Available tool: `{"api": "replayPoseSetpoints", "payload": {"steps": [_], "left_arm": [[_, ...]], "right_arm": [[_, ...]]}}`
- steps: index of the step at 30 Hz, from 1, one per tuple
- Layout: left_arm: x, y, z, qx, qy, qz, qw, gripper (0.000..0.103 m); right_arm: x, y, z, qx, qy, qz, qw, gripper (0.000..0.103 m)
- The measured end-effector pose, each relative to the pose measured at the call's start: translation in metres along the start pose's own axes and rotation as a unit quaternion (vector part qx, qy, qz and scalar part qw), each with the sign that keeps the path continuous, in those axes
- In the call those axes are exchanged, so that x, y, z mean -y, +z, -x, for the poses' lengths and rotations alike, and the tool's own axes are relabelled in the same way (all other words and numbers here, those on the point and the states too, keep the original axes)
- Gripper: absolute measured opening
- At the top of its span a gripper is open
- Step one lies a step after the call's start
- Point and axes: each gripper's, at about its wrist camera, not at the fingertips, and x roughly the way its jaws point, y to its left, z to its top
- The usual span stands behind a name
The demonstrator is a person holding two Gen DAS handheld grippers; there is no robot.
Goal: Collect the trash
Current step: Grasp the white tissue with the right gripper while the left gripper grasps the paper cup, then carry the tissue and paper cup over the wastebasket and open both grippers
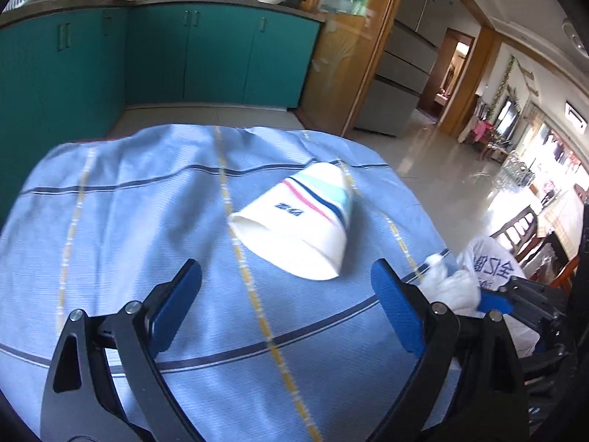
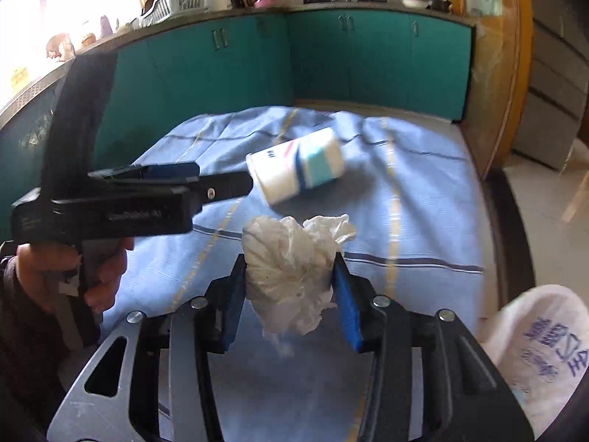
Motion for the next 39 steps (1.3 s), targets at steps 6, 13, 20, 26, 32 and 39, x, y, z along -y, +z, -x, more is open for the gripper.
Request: {"api": "replayPoseSetpoints", "payload": {"steps": [6,13,20,26,32,39], "left_arm": [[0.002,0.005,-0.024,-0.006,-0.015,0.035,0.9992,0.092],[0.007,0.004,-0.034,-0.017,-0.037,0.039,0.9984,0.049],[0.016,0.003,-0.031,-0.023,-0.033,0.012,0.9991,0.013],[0.043,0.0,0.012,0.041,0.001,-0.044,0.9982,0.005],[0.078,-0.021,0.061,0.099,0.046,-0.118,0.987,0.005],[0.114,-0.039,0.1,0.147,0.085,-0.175,0.9698,0.005]], "right_arm": [[0.02,-0.009,0.014,0.005,-0.025,-0.009,1.0,0.045],[0.021,-0.014,0.007,-0.005,-0.026,-0.006,1.0,0.045],[0.015,-0.015,0.005,-0.006,-0.02,0.001,1.0,0.045],[0.017,-0.019,0.019,0.012,-0.022,0.001,1.0,0.045],[0.021,-0.03,0.034,0.027,-0.025,-0.007,0.999,0.045],[0.019,-0.043,0.065,0.063,-0.045,-0.016,0.997,0.045]]}}
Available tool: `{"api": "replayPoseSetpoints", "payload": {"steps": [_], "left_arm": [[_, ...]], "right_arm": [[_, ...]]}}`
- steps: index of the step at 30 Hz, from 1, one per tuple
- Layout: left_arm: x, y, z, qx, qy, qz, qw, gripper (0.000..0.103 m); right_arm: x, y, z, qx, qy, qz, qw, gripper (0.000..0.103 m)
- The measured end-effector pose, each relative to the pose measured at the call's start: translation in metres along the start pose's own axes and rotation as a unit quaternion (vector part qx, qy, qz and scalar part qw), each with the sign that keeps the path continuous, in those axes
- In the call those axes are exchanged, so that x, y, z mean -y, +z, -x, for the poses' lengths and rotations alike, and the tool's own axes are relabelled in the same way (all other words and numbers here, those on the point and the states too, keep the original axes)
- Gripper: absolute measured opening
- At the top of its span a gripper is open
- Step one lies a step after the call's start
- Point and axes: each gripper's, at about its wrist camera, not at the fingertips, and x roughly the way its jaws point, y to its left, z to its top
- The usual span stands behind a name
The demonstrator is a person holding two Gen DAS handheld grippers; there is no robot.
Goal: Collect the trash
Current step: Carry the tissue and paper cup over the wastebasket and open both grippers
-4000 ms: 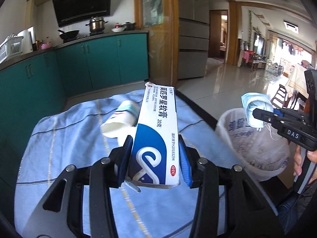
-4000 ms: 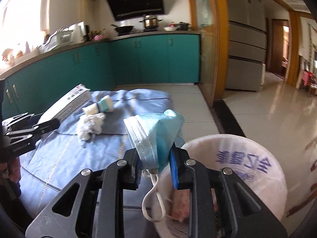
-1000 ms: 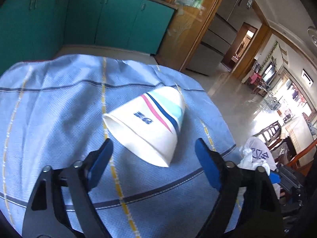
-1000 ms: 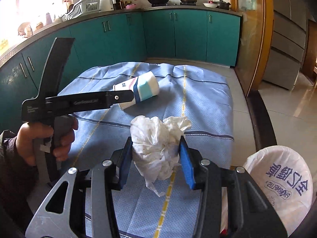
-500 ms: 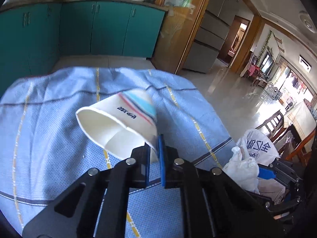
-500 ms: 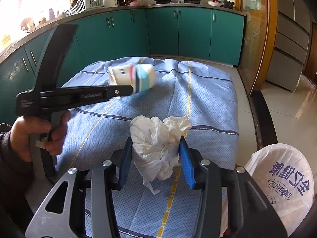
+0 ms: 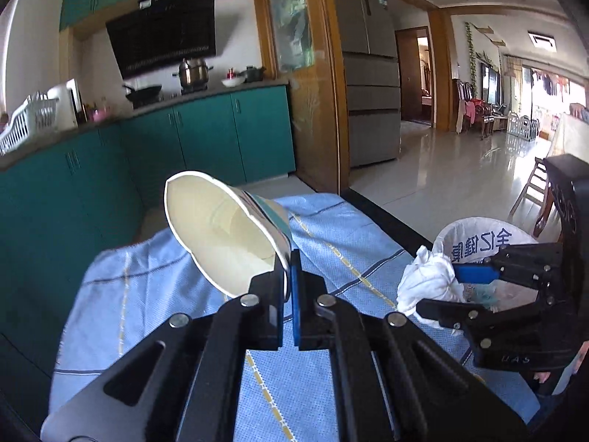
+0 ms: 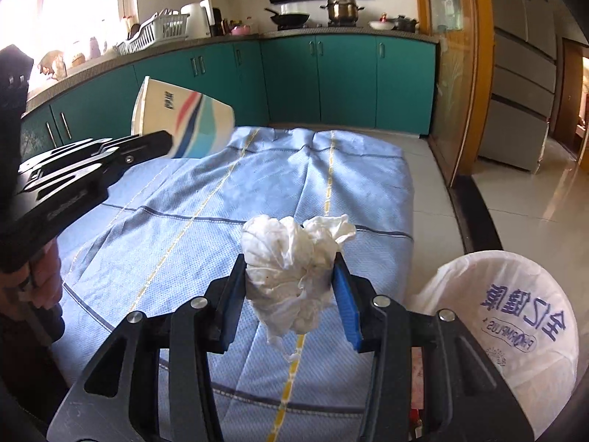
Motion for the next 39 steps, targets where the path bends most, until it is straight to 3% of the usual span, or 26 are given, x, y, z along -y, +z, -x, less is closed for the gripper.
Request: {"api": "replayPoseSetpoints", "payload": {"steps": [5,12,22,28,39], "left_arm": [[0.019,0.005,0.025,0.041,0.023,-0.029,0.9985,0.005],[0.043,0.007,0.044,0.061,0.019,-0.023,0.9977,0.005],[0.105,0.022,0.049,0.078,-0.031,-0.019,0.9963,0.005],[0.153,0.032,0.024,0.055,-0.105,-0.015,0.9929,0.005],[0.236,0.013,-0.04,-0.019,-0.14,-0.048,0.9888,0.005]], "right_arm": [[0.006,-0.005,0.034,0.041,-0.028,-0.007,0.999,0.045],[0.032,-0.023,0.088,0.099,-0.059,-0.032,0.993,0.045],[0.091,-0.063,0.143,0.143,-0.159,-0.127,0.969,0.045],[0.119,-0.083,0.159,0.142,-0.2,-0.185,0.952,0.045],[0.14,-0.103,0.156,0.105,-0.247,-0.204,0.941,0.045]]}}
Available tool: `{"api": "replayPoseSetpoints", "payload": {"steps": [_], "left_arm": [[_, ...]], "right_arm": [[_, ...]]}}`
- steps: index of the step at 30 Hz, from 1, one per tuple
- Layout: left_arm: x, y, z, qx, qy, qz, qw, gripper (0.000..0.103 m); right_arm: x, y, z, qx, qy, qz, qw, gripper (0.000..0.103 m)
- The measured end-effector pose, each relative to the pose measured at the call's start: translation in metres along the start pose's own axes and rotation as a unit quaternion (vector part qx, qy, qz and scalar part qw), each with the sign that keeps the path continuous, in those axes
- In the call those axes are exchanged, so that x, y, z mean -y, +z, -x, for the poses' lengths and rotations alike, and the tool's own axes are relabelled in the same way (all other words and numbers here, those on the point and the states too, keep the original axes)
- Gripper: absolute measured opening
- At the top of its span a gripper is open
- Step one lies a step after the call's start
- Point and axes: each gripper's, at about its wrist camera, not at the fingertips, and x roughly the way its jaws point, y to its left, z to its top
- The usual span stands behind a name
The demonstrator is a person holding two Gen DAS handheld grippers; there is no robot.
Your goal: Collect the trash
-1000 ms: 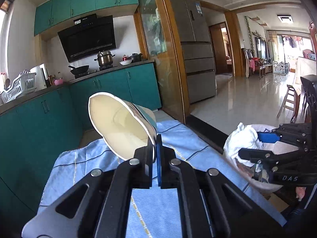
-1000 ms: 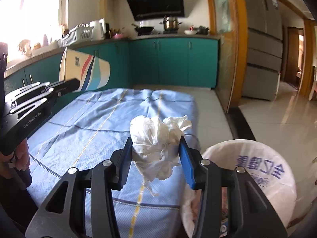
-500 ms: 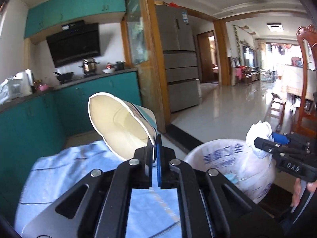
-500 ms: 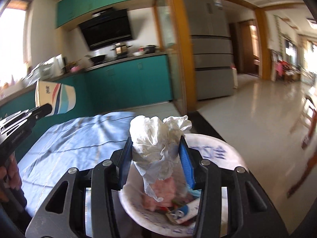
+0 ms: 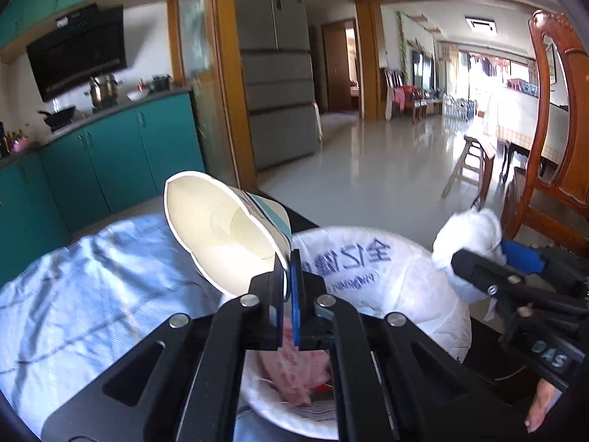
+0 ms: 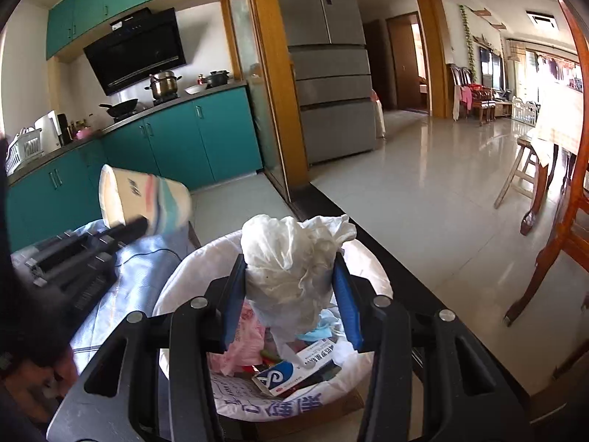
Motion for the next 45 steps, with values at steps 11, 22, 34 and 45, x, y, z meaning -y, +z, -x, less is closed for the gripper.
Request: {"api": "replayPoseSetpoints", "payload": {"steps": [11,22,34,45], "left_arm": [[-0.004,-0.011,-0.02,-0.022,0.01,0.018,0.9996,0.05],[-0.06,-0.017,0.052,0.023,0.104,0.054,0.9928,0.072],[-0.087,-0.05,0.207,0.096,0.205,0.041,0.9732,0.1],[-0.091,-0.06,0.296,0.137,0.204,0.065,0.9671,0.1]], "right_arm": [[0.004,-0.004,-0.011,-0.021,-0.005,-0.001,1.0,0.046],[-0.024,-0.003,-0.042,-0.062,-0.009,0.037,0.997,0.085],[-0.084,-0.04,0.09,0.102,0.036,0.085,0.99,0.1],[-0.133,-0.029,0.191,0.158,0.002,0.158,0.975,0.1]]}}
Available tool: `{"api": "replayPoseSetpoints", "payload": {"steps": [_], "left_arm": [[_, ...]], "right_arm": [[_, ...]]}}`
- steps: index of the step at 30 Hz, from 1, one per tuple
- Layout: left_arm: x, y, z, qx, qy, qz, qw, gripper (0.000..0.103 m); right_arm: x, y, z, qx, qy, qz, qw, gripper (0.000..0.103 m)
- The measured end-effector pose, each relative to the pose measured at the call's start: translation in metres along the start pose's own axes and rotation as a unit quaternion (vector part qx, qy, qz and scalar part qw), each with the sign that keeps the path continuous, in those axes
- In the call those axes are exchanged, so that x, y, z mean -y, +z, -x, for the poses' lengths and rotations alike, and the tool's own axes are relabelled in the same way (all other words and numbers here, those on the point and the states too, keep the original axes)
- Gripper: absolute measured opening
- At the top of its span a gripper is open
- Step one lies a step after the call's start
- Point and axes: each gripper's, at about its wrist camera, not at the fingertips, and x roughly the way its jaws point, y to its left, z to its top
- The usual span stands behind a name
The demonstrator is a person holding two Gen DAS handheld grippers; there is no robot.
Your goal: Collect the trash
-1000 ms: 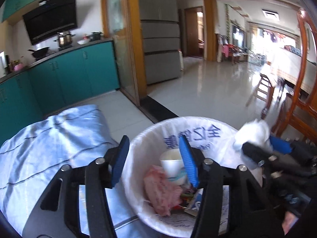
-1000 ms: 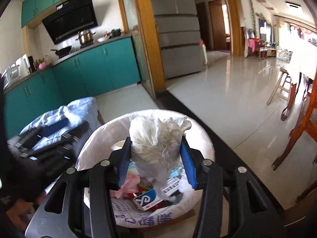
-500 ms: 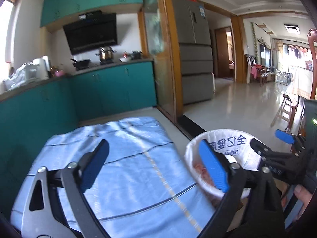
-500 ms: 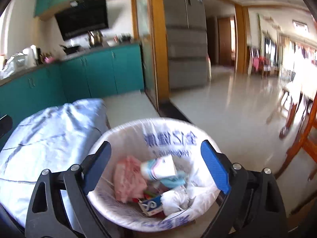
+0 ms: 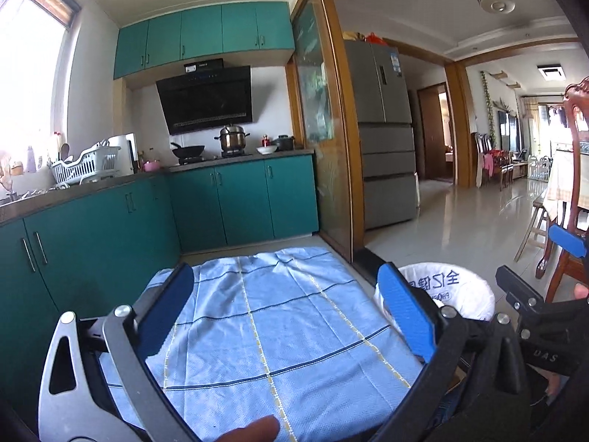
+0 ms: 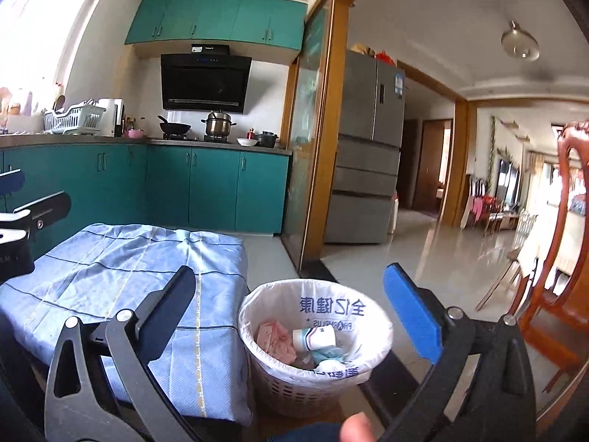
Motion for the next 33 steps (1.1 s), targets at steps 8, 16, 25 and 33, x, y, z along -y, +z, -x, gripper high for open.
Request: {"api": "replayPoseSetpoints", "payload": {"steps": [8,16,25,33], "left_arm": [[-0.012,0.006,0.025,-0.008,-0.015,0.022,0.9996,0.1],[-0.02,0.006,0.035,0.004,-0.016,0.027,0.9995,0.1],[-0.018,0.004,0.037,0.002,-0.019,0.021,0.9996,0.1],[-0.016,0.003,0.036,0.0,-0.018,0.021,0.9996,0.1]], "right_arm": [[-0.008,0.014,0.039,0.026,-0.026,0.015,0.999,0.1],[-0.01,0.019,0.05,0.042,-0.033,0.01,0.999,0.1],[-0.01,0.016,0.051,0.036,-0.032,0.005,0.999,0.1],[-0.005,0.012,0.047,0.025,-0.034,-0.005,0.999,0.1]]}}
